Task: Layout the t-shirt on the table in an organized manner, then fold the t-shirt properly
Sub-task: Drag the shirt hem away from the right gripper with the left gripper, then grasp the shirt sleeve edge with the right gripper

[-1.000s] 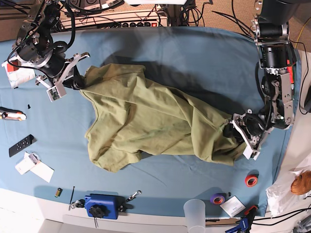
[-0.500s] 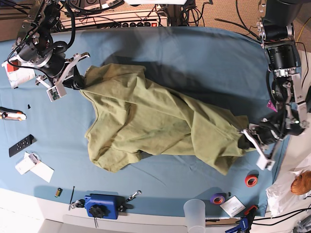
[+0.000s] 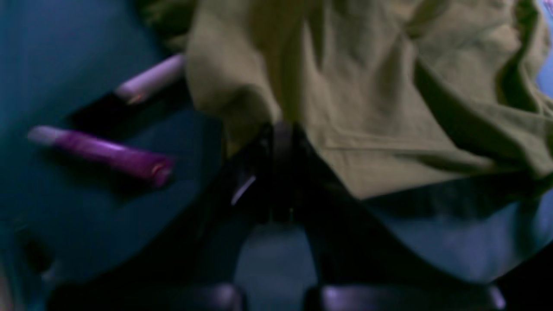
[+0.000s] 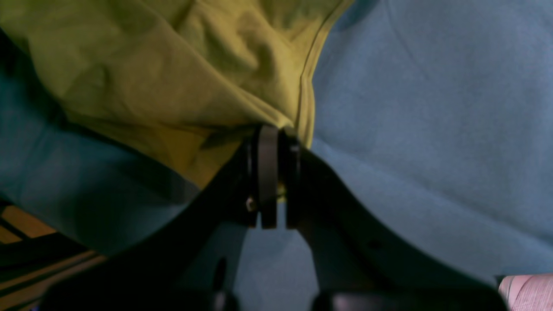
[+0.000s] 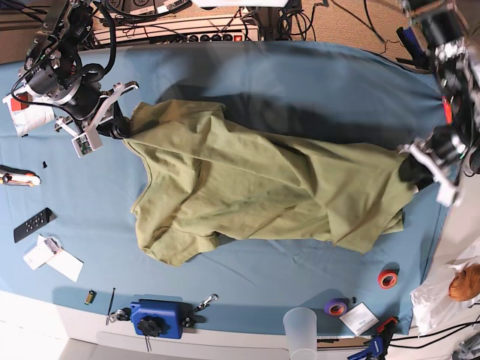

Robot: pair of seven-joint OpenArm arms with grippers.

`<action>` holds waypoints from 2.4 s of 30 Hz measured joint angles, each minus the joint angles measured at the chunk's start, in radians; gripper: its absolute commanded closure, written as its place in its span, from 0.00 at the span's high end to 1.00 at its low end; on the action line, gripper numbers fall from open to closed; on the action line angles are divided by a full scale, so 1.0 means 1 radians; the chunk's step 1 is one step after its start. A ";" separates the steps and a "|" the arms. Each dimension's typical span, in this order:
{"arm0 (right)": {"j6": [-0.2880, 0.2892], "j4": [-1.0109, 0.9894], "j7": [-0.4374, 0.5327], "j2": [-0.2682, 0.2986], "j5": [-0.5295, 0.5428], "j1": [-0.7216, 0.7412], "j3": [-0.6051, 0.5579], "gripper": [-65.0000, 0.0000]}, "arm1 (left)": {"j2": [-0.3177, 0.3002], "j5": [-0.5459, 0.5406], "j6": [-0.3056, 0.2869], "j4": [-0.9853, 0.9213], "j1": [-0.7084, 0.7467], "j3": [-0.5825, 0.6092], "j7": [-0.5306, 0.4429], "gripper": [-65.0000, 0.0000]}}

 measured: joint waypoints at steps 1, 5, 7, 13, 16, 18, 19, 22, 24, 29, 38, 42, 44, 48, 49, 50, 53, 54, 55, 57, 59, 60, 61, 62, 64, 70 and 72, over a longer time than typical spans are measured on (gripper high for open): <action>0.000 0.000 0.000 0.000 0.000 0.000 0.000 0.00 | 0.000 -0.002 0.000 0.043 0.031 -0.034 -0.003 0.00; 0.000 0.000 -0.019 0.000 0.000 0.000 0.000 0.00 | -0.003 -0.061 -0.023 0.164 0.161 -0.135 -0.008 0.00; 0.000 0.000 -0.047 0.000 0.006 0.000 0.000 0.00 | -0.003 -0.094 -0.050 0.188 0.227 -0.151 -0.004 0.00; 0.000 0.000 -0.118 0.000 0.040 0.000 0.000 0.00 | 0.020 -0.112 -0.050 0.191 0.374 -0.164 -0.004 0.00; 0.000 0.000 -0.143 0.000 0.039 0.000 0.000 0.00 | 0.042 -0.115 -0.050 0.192 0.428 -0.205 -0.002 0.00; 0.000 0.000 -0.164 0.000 0.042 0.000 0.000 0.00 | 0.052 -0.115 -0.050 0.192 0.456 -0.242 0.019 0.00; 0.000 0.000 -0.166 0.000 0.042 0.000 0.000 0.00 | 0.053 -0.114 -0.063 0.192 0.471 -0.255 0.034 0.00; 0.000 0.000 -0.165 0.000 0.043 0.000 0.000 0.00 | 0.053 -0.115 -0.108 0.192 0.511 -0.270 0.046 0.00; 0.000 0.000 -0.165 0.000 0.043 0.000 0.000 0.00 | 0.053 -0.116 -0.108 0.192 0.517 -0.271 0.045 0.00; 0.000 0.000 -0.166 0.000 0.045 0.000 0.000 0.00 | 0.053 -0.122 -0.106 0.192 0.517 -0.271 0.030 0.00; 0.000 0.000 -0.169 0.056 0.146 -0.076 0.000 0.00 | 0.053 -0.122 -0.106 0.192 0.517 -0.271 0.030 0.00; 0.000 0.000 -0.168 0.060 0.147 -0.078 0.000 0.00 | 0.053 -0.122 -0.106 0.192 0.517 -0.271 0.030 0.00; 0.000 0.000 -0.168 0.060 0.151 -0.078 0.000 0.00 | 0.053 -0.122 -0.106 0.192 0.517 -0.271 0.030 0.00; 0.000 0.001 -0.168 0.061 0.168 -0.089 0.000 0.00 | 0.053 -0.122 -0.106 0.192 0.518 -0.271 0.030 0.00; 0.000 0.001 -0.167 0.061 0.168 -0.098 0.000 0.01 | 0.053 -0.122 -0.106 0.192 0.517 -0.271 0.030 0.00; 0.000 0.001 -0.166 0.061 0.169 -0.110 0.000 0.09 | 0.053 -0.122 -0.106 0.192 0.517 -0.271 0.030 0.00; 0.000 0.001 -0.168 0.065 0.167 -0.153 0.000 0.25 | 0.053 -0.122 -0.105 0.192 0.517 -0.271 0.029 0.00; 0.000 0.001 -0.169 0.071 0.168 -0.167 0.000 0.26 | 0.053 -0.122 -0.105 0.192 0.517 -0.271 0.030 0.00; 0.000 0.001 -0.169 0.083 0.167 -0.174 0.000 0.26 | 0.053 -0.122 -0.105 0.192 0.517 -0.271 0.029 0.00; 0.000 0.016 -0.169 0.114 0.168 -0.173 0.009 0.26 | 0.053 -0.122 -0.105 0.192 0.518 -0.271 0.029 0.00; -0.001 0.053 -0.168 0.134 0.232 -0.166 0.068 0.26 | 0.053 -0.122 -0.105 0.192 0.517 -0.271 0.029 0.00; 0.000 0.073 -0.167 0.141 0.272 -0.166 0.110 0.26 | 0.053 -0.122 -0.105 0.192 0.518 -0.271 0.029 0.00; 0.000 0.092 -0.167 0.146 0.303 -0.164 0.158 0.26 | 0.053 -0.121 -0.105 0.192 0.518 -0.271 0.029 0.00; 0.003 0.106 -0.166 0.146 0.313 -0.157 0.211 0.26 | 0.053 -0.121 -0.105 0.192 0.517 -0.271 0.029 0.00; 0.003 0.102 -0.066 0.145 0.263 -0.124 0.298 0.26 | 0.053 -0.119 -0.105 0.192 0.517 -0.271 0.024 0.00; 0.001 0.040 0.005 0.146 0.104 0.095 0.272 0.25 | 0.052 -0.119 -0.105 0.192 0.518 -0.271 0.010 0.00; -0.005 -0.024 0.056 0.146 0.089 0.133 0.225 0.25 | 0.052 -0.119 -0.105 0.192 0.517 -0.271 0.010 0.00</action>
